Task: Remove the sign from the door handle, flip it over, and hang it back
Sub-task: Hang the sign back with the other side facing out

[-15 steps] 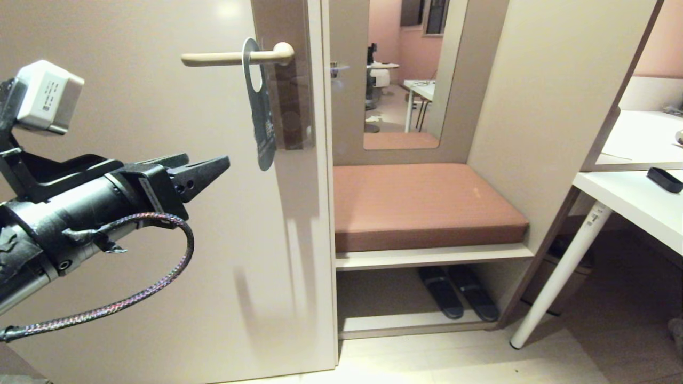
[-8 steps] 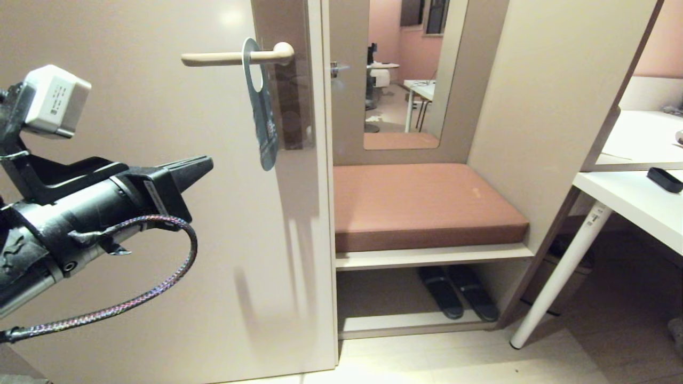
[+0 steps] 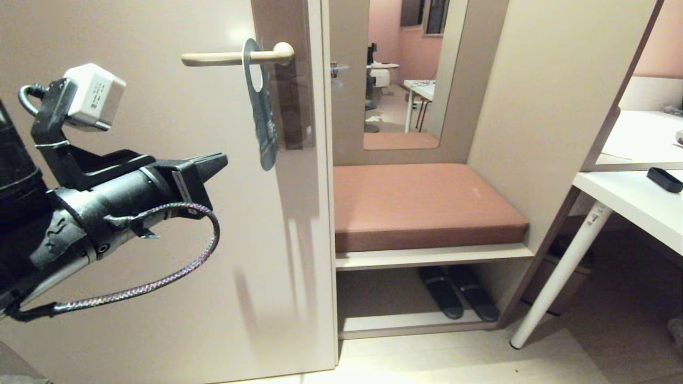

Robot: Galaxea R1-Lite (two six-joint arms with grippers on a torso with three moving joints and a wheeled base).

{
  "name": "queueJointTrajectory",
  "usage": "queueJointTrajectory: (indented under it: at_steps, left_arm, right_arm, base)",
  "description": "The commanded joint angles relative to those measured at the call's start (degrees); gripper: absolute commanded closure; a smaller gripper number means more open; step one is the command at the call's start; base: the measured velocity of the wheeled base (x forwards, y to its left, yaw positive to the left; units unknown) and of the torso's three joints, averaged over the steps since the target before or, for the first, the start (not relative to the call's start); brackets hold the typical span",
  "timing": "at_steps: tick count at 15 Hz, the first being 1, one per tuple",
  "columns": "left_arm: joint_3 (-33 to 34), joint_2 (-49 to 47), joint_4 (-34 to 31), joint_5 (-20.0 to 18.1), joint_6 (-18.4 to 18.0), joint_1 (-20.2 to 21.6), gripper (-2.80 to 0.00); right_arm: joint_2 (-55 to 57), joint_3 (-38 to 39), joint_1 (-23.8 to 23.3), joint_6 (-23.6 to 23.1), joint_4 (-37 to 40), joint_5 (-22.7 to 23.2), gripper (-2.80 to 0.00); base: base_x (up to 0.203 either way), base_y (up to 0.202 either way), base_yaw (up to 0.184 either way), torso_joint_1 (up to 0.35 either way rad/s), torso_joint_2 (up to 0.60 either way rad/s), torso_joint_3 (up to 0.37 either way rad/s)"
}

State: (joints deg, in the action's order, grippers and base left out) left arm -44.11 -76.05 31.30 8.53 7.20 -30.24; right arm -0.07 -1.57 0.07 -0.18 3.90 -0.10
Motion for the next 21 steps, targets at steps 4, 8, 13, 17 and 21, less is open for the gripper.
queueJointTrajectory:
  at_steps: [4, 8, 13, 17, 21]
  left_arm:
    - [-7.05, -7.41, 0.16, 0.08, 0.10, 0.93, 0.00]
    - [-11.07, -11.99, 0.24, 0.08, 0.17, 1.82, 0.00]
    - [-13.91, -16.08, 4.57, -0.01, -0.02, 1.85, 0.00]
    - [-14.25, -16.41, 4.65, -0.10, -0.17, 1.67, 0.00]
    - [-15.55, -17.30, 4.65, -0.10, -0.25, 1.67, 0.00]
  right_arm:
    - [0.07, -0.01, 0.01, 0.01, 0.05, 0.01, 0.00]
    - [0.07, -0.01, 0.01, 0.01, 0.05, 0.01, 0.00]
    - [0.07, -0.01, 0.01, 0.01, 0.00, 0.01, 0.00]
    - [0.07, -0.01, 0.01, 0.01, -0.03, 0.01, 0.00]
    - [0.07, -0.01, 0.01, 0.01, 0.05, 0.01, 0.00]
  base:
    - [0.000, 0.000, 0.000, 0.000, 0.00, 0.000]
    - [0.000, 0.000, 0.000, 0.000, 0.00, 0.000]
    - [0.000, 0.000, 0.000, 0.000, 0.00, 0.000]
    - [0.000, 0.000, 0.000, 0.000, 0.00, 0.000]
    - [0.000, 0.000, 0.000, 0.000, 0.00, 0.000]
